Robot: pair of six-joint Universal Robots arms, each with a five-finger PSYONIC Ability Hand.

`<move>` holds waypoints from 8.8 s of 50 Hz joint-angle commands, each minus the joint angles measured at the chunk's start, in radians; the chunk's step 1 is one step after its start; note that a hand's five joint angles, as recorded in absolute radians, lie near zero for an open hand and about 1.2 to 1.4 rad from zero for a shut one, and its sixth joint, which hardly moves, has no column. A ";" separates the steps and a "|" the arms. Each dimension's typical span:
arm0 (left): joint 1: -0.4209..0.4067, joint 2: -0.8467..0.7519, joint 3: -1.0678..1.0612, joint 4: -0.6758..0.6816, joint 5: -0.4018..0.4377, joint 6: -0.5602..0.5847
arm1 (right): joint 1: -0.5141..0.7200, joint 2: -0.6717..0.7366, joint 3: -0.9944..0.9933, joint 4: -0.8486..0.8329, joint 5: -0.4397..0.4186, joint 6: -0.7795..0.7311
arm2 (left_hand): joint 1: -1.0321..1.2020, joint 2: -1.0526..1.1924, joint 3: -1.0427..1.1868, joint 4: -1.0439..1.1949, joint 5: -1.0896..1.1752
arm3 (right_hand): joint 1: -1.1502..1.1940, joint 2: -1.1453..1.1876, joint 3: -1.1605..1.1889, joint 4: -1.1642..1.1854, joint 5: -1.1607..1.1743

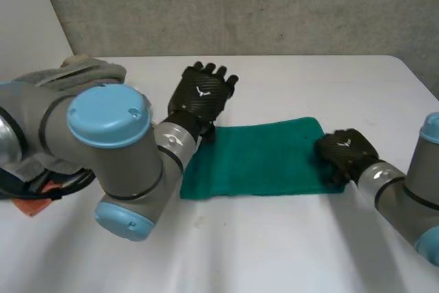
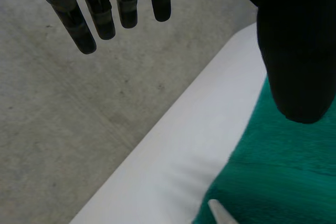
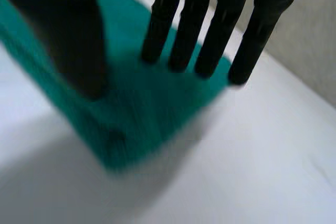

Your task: Fold the laundry.

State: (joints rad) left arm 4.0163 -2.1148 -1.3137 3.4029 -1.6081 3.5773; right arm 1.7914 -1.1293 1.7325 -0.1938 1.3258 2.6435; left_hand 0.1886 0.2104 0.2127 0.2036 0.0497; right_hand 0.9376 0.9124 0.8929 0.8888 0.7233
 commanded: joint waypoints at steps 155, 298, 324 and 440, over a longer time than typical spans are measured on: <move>0.035 0.065 0.350 -0.367 0.611 -0.336 | -0.253 0.762 -1.309 0.189 0.338 0.458 | -0.001 -0.023 -0.026 -0.016 -0.037 | 0.459 0.484 0.503 0.507 0.498; 0.299 0.059 -0.137 -0.217 0.195 0.066 | 0.233 0.049 -0.217 0.048 0.082 -0.108 | 0.142 0.120 0.118 0.127 0.107 | -0.763 -0.738 -0.718 -0.714 -0.723; 0.273 0.269 -0.628 0.088 0.096 0.014 | 0.097 0.416 -0.640 0.091 -0.207 -0.382 | 0.348 0.326 0.324 0.333 0.313 | -0.539 -0.513 -0.494 -0.490 -0.499; 0.320 -0.186 0.017 -0.057 0.094 -0.049 | 0.005 0.008 -0.057 -0.016 0.022 -0.131 | 0.463 0.441 0.439 0.448 0.428 | 0.459 0.484 0.503 0.507 0.498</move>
State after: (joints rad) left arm 4.3606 -2.1969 -1.3799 3.3388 -1.4522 3.4918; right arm 1.7754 -1.1841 1.6714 -0.1554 1.2376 2.5192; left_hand 1.1604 1.1977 1.1946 1.2007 0.9656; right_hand 1.1341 1.1788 1.1924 1.2001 0.9889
